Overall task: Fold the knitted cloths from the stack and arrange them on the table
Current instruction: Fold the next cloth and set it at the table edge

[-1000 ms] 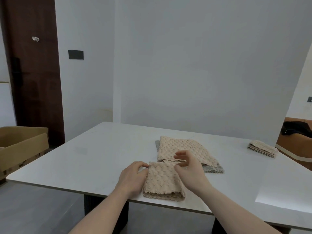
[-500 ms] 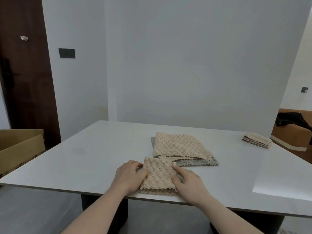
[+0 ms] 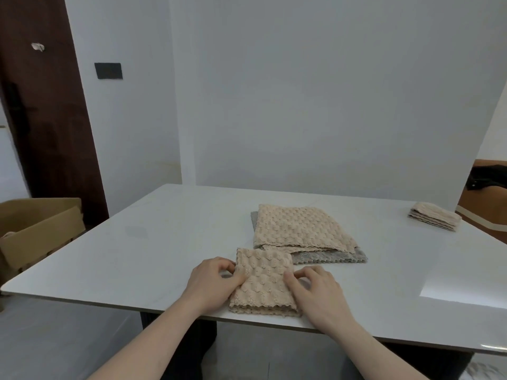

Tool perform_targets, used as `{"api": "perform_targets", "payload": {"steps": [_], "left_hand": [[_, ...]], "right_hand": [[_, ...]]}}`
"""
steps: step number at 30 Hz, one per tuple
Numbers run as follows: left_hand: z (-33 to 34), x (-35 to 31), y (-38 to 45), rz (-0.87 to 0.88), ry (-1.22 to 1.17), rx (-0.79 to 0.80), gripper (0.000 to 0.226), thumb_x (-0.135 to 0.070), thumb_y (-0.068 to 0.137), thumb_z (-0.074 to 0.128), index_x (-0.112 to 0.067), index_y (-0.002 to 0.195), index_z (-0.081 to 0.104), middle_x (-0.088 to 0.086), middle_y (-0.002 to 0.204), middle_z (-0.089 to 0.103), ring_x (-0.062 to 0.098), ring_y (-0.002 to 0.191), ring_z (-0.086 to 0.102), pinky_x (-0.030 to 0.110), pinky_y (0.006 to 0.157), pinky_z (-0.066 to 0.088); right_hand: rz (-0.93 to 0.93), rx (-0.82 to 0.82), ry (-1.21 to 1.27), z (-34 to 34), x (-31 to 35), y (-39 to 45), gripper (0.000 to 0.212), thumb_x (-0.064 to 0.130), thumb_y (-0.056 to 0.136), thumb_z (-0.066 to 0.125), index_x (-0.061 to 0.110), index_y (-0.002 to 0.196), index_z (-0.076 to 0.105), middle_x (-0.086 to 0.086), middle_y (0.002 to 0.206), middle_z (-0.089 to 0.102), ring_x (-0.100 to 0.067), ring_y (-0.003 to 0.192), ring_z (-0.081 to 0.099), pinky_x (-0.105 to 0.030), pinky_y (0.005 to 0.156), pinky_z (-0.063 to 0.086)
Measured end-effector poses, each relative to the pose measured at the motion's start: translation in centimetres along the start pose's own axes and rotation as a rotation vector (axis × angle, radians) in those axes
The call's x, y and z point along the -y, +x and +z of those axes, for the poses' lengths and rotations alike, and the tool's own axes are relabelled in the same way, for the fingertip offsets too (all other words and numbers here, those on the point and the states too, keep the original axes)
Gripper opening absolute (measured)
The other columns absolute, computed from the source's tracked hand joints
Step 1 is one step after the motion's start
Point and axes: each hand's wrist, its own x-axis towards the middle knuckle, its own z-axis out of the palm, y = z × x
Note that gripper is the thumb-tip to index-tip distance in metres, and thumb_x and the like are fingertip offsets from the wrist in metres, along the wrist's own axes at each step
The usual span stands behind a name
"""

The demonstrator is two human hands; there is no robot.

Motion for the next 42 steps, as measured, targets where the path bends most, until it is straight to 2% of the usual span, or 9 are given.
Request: {"api": "perform_targets", "payload": {"steps": [9, 13, 17, 19, 21, 23, 26, 33, 42], "left_hand": [[0.6, 0.3, 0.0, 0.127, 0.121, -0.015, 0.028, -0.064, 0.087, 0.060, -0.038, 0.077, 0.058, -0.022, 0.089, 0.060, 0.001, 0.098, 0.049, 0.025, 0.085, 0.040], [0.1, -0.2, 0.0, 0.098, 0.155, 0.086, 0.033, -0.067, 0.084, 0.055, -0.035, 0.082, 0.057, -0.022, 0.094, 0.057, 0.004, 0.101, 0.046, 0.026, 0.090, 0.036], [-1.2, -1.1, 0.4, -0.082, 0.041, 0.248, 0.037, -0.062, 0.078, 0.061, -0.029, 0.092, 0.068, -0.018, 0.110, 0.061, 0.005, 0.117, 0.046, 0.027, 0.100, 0.036], [-2.6, -3.3, 0.5, -0.239, -0.112, 0.362, 0.021, -0.043, 0.084, 0.071, -0.026, 0.096, 0.072, -0.017, 0.110, 0.063, 0.004, 0.117, 0.052, 0.025, 0.097, 0.040], [-4.6, -6.1, 0.5, -0.372, -0.248, 0.368, 0.004, -0.026, 0.090, 0.072, -0.026, 0.088, 0.068, -0.014, 0.091, 0.070, 0.005, 0.089, 0.064, 0.022, 0.080, 0.048], [-7.2, -8.7, 0.3, -0.485, -0.326, 0.329, 0.010, -0.021, 0.093, 0.069, -0.022, 0.084, 0.064, -0.008, 0.082, 0.068, 0.004, 0.071, 0.062, 0.018, 0.065, 0.045], [-11.6, -11.6, -0.4, -0.566, -0.418, 0.300, 0.007, -0.027, 0.091, 0.068, -0.021, 0.092, 0.067, -0.004, 0.095, 0.073, 0.011, 0.081, 0.069, 0.025, 0.074, 0.054], [-19.4, -14.8, 1.2, -0.541, -0.435, 0.284, 0.008, -0.030, 0.092, 0.069, -0.024, 0.095, 0.071, -0.003, 0.099, 0.075, 0.020, 0.082, 0.073, 0.035, 0.079, 0.058], [-23.4, -14.0, 7.0, -0.535, -0.259, 0.182, 0.014, -0.033, 0.090, 0.075, -0.020, 0.086, 0.071, -0.002, 0.086, 0.076, 0.016, 0.080, 0.072, 0.031, 0.075, 0.055]], "right_hand": [[-0.047, -0.050, 0.003, 0.7, -0.9, 0.6, 0.025, 0.059, 0.084, 0.064, 0.034, 0.083, 0.062, 0.022, 0.092, 0.059, -0.003, 0.100, 0.046, -0.027, 0.089, 0.037], [0.000, -0.014, 0.016, 0.3, -0.5, 0.5, 0.021, 0.052, 0.082, 0.071, 0.033, 0.084, 0.064, 0.022, 0.094, 0.059, -0.001, 0.107, 0.043, -0.027, 0.091, 0.034], [0.163, 0.079, 0.133, -0.9, 0.8, 0.9, 0.016, 0.040, 0.080, 0.079, 0.032, 0.080, 0.064, 0.023, 0.090, 0.062, 0.000, 0.118, 0.041, -0.028, 0.100, 0.036], [0.300, 0.188, 0.267, -2.3, 2.7, 1.3, 0.011, 0.033, 0.082, 0.077, 0.029, 0.079, 0.066, 0.021, 0.087, 0.065, -0.004, 0.116, 0.049, -0.028, 0.098, 0.042], [0.439, 0.298, 0.419, -4.6, 5.6, 1.7, 0.008, 0.027, 0.086, 0.073, 0.022, 0.082, 0.067, 0.014, 0.081, 0.069, -0.011, 0.095, 0.064, -0.025, 0.081, 0.049], [0.546, 0.360, 0.537, -7.1, 9.0, 2.0, 0.009, 0.019, 0.090, 0.070, 0.012, 0.089, 0.064, 0.005, 0.072, 0.067, -0.016, 0.075, 0.062, -0.026, 0.066, 0.046], [0.602, 0.368, 0.586, -10.7, 13.5, 1.9, 0.012, 0.019, 0.091, 0.070, 0.010, 0.093, 0.061, 0.008, 0.062, 0.058, -0.013, 0.066, 0.056, -0.028, 0.065, 0.043], [0.679, 0.394, 0.776, -15.4, 21.1, 3.6, 0.025, 0.020, 0.092, 0.069, 0.020, 0.113, 0.056, 0.001, 0.094, 0.078, -0.010, 0.081, 0.072, -0.023, 0.066, 0.050], [0.629, 0.451, 0.786, -14.7, 24.2, 10.7, 0.027, 0.021, 0.088, 0.070, 0.021, 0.115, 0.066, 0.006, 0.096, 0.078, -0.006, 0.086, 0.073, -0.020, 0.070, 0.051]]}}
